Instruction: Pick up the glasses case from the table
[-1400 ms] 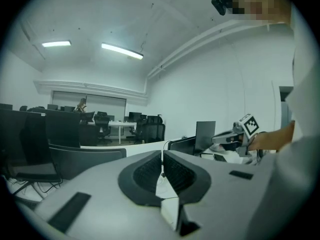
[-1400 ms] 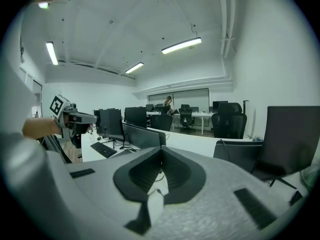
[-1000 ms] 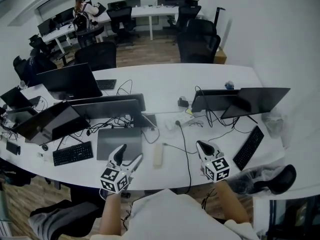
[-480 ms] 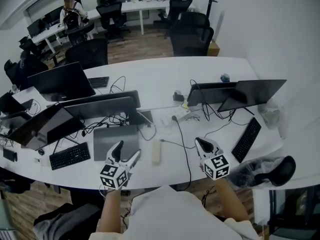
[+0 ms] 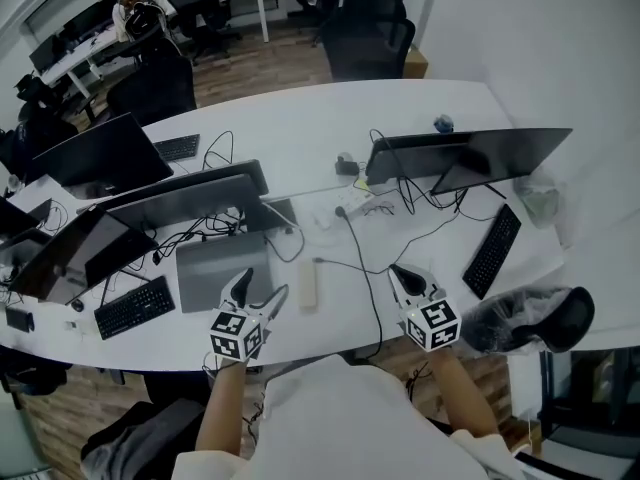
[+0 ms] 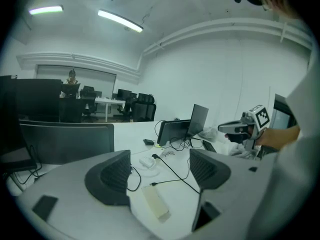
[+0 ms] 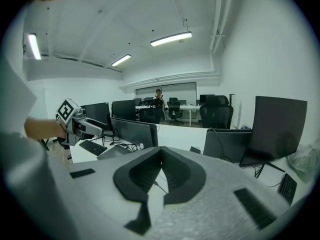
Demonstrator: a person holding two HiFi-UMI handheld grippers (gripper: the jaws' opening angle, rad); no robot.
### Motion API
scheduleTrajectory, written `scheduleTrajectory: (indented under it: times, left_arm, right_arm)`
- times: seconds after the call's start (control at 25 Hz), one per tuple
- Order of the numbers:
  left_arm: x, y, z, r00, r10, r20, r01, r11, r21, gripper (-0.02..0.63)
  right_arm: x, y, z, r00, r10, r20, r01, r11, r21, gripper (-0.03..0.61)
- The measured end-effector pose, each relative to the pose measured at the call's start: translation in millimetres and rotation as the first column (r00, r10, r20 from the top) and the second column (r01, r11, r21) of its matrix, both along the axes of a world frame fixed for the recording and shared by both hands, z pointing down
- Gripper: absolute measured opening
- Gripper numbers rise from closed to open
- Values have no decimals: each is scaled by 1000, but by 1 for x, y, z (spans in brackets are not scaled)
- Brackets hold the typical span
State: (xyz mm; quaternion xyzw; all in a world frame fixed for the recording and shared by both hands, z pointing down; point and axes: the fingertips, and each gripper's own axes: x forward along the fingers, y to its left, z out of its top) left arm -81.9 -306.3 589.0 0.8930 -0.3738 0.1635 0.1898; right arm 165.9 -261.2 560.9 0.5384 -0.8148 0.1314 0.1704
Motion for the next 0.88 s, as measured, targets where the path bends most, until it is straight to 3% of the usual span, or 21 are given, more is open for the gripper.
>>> scheduleTrajectory:
  times: [0.4, 0.88]
  left_arm:
    - [41, -13, 74, 995, 77, 66, -67, 988, -142, 345]
    - [73, -18, 198, 975, 130, 182, -60, 935, -349, 345]
  right_arm:
    - [8, 2, 37, 999, 33, 6, -33, 997, -77, -2]
    - [12, 5, 85, 999, 41, -1, -40, 985, -169, -2]
